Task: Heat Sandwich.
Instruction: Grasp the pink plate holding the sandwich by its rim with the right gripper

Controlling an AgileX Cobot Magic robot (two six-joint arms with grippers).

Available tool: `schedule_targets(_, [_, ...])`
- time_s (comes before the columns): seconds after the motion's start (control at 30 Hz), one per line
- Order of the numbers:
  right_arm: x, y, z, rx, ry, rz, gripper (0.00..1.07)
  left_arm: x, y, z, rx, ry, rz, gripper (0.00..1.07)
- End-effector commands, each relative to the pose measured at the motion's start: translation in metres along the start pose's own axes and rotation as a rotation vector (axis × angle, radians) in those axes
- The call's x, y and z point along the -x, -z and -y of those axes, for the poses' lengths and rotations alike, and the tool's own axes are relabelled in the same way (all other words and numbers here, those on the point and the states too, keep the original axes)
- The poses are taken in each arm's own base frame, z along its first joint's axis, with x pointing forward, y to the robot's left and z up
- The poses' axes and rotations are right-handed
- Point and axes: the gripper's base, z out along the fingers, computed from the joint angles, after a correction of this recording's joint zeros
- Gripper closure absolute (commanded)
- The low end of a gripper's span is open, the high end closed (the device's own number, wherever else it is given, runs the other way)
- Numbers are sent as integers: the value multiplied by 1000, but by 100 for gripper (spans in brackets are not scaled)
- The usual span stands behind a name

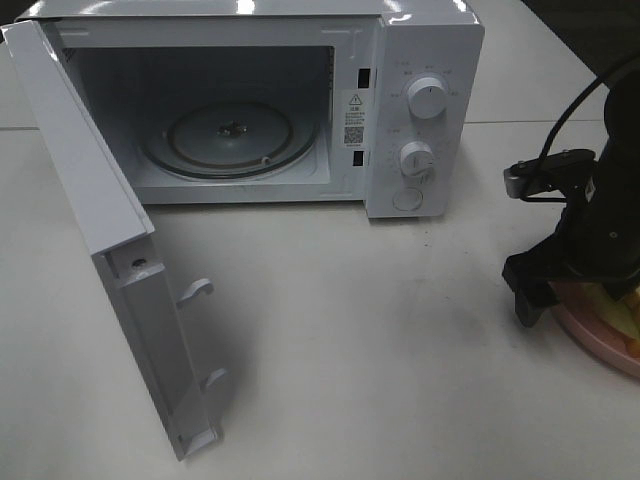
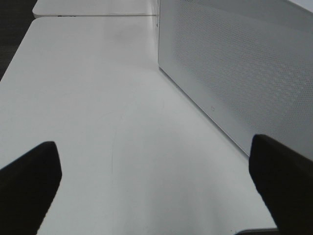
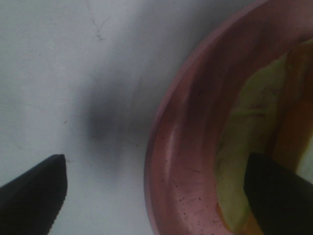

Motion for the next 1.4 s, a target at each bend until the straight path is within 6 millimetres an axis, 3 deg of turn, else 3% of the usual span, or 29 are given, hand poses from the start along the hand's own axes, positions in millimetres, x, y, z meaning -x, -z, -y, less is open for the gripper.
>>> schedule_targets(0.03, [2,-11,2,-4,-1,-18,15,-2,3,1,2,7,29,5])
schedule_targets(0.37, [4,-34,-2,5,2,-55,16,-2,3,1,2,7,29,5])
schedule_targets(0.6, [4,-33,-2,5,0,-55,19,-2,3,1,2,7,29,5])
schedule_targets(0.9, [4,-30,-1,3,-2,-55,36,-2,3,1,2,7,29,5])
schedule_targets(1.1, [4,-27,-1,2,-10,-49,41,-2,3,1,2,7,29,5])
schedule_targets(1.13, [4,-27,-1,1,-15,-49,44,-2,3,1,2,7,29,5])
schedule_targets(1.17, [4,-27,0,-4,-30,-47,57,-2,3,1,2,7,29,5])
schedule_targets(1.2, [4,-27,0,-4,-30,-47,57,-2,3,1,2,7,29,5])
schedule_targets(1.27, [4,-27,1,-17,-34,-46,75,-2,3,1,2,7,29,5])
schedule_targets(1.3, [3,-27,2,-29,-34,-50,97,-2,3,1,2,7,29,5])
schedule_targets(1.33, [3,-27,3,-37,-26,-55,107,-2,3,1,2,7,29,5])
schedule_targets(1.4, [3,-27,3,-38,-27,-56,107,-2,3,1,2,7,29,5])
